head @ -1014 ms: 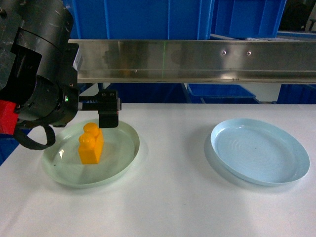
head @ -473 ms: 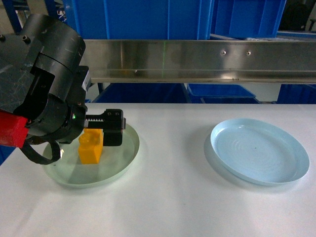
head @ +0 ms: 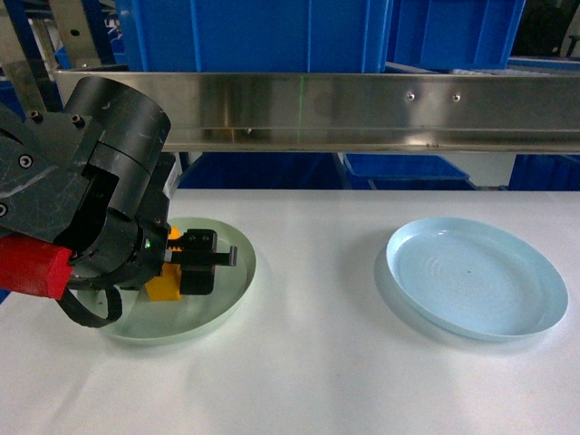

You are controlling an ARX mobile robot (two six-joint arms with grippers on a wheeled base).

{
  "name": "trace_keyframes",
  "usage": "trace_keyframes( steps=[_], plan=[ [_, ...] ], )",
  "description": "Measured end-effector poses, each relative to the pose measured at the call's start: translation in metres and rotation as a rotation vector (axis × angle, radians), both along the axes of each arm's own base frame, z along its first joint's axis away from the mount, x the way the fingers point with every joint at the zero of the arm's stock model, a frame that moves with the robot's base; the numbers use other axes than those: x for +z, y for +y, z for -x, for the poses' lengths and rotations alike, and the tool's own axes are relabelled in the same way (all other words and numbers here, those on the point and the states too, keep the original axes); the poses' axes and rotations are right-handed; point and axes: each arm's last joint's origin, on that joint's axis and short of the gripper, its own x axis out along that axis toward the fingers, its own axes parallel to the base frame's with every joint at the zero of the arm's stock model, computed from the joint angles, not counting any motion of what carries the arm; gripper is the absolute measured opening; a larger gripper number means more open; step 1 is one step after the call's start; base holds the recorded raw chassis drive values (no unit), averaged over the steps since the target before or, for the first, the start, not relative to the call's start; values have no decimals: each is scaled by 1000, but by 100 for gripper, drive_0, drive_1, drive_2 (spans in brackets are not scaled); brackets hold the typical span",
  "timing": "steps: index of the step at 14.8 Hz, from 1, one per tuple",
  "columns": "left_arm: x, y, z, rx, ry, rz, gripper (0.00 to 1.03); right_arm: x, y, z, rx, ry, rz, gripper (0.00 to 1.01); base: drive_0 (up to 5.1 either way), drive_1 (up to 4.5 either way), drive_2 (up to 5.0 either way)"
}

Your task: Sort and place red and yellow blocks in left bins

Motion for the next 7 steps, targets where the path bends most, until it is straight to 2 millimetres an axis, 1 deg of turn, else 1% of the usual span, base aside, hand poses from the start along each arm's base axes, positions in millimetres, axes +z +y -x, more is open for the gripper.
trace_keyframes(
  steps=[3,4,5,6,7],
  plan=[
    [5,4,-6,16,-65,-3,32,0,0,0,0,0,0,30,0,0,0],
    [9,6,-7,13,-95,-9,29,0,0,0,0,0,0,30,0,0,0],
    [15,10,-4,7,-134,-16,29,0,0,0,0,0,0,30,0,0,0],
    [43,28,6,-19,-224,-4,29,0,0,0,0,0,0,30,0,0,0],
    [121,64,37,-20,-574,-66,29,0,0,0,0,1,0,30,0,0,0]
  ],
)
